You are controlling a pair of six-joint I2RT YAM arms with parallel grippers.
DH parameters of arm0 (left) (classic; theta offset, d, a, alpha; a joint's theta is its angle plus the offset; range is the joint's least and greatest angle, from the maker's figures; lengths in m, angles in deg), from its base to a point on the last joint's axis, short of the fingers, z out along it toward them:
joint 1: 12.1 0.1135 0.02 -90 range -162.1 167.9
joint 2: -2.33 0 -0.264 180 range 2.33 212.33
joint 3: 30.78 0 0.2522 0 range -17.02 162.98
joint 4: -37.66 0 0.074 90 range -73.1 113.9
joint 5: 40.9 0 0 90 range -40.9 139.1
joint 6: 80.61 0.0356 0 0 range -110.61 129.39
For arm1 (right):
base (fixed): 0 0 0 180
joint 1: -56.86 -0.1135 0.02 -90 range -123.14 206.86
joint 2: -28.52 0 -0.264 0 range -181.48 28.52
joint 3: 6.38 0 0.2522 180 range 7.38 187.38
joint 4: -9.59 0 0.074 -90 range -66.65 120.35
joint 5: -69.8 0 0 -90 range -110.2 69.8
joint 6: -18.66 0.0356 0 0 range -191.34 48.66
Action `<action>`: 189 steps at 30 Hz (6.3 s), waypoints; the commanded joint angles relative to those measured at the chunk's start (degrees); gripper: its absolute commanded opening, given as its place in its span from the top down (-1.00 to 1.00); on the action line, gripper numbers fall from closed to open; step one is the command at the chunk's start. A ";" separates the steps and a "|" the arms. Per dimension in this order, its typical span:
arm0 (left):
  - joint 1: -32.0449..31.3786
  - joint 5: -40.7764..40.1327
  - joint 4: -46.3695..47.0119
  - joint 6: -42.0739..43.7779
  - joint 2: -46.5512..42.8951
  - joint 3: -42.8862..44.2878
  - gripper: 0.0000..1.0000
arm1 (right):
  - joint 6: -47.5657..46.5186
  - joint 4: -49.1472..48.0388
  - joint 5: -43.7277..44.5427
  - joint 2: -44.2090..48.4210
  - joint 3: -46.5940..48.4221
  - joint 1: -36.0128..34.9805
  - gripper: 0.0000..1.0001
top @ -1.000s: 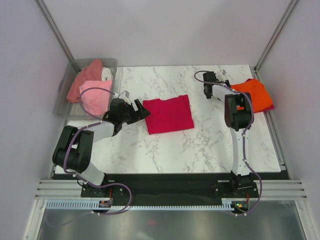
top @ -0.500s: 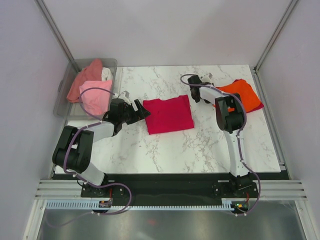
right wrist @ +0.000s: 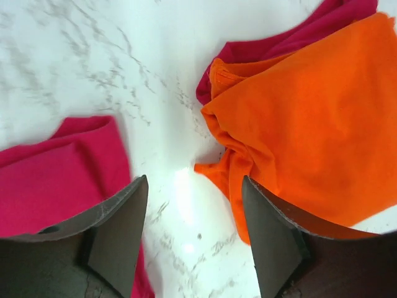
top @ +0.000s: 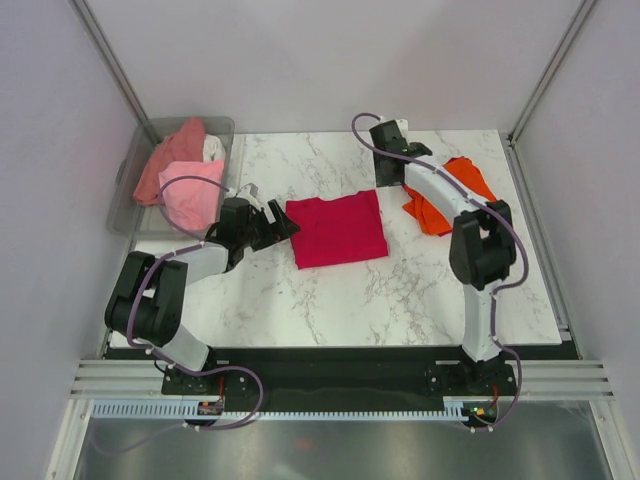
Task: Fold and stack the t-shirts
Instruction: Fold the tshirt, then neatly place the folded tshirt to the corner
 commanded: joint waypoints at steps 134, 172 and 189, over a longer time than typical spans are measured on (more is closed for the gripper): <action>-0.03 -4.96 -7.55 7.00 12.18 19.12 0.96 | 7.04 -46.67 -36.51 9.09 -30.29 2.24 1.00; -0.73 -3.82 -10.80 5.77 18.52 30.73 -0.17 | 7.92 -47.19 -28.85 10.67 -32.75 5.14 -0.45; -0.73 -1.80 -8.34 4.19 16.04 22.28 -0.57 | 12.32 -50.10 -46.69 4.28 -34.61 10.59 -0.34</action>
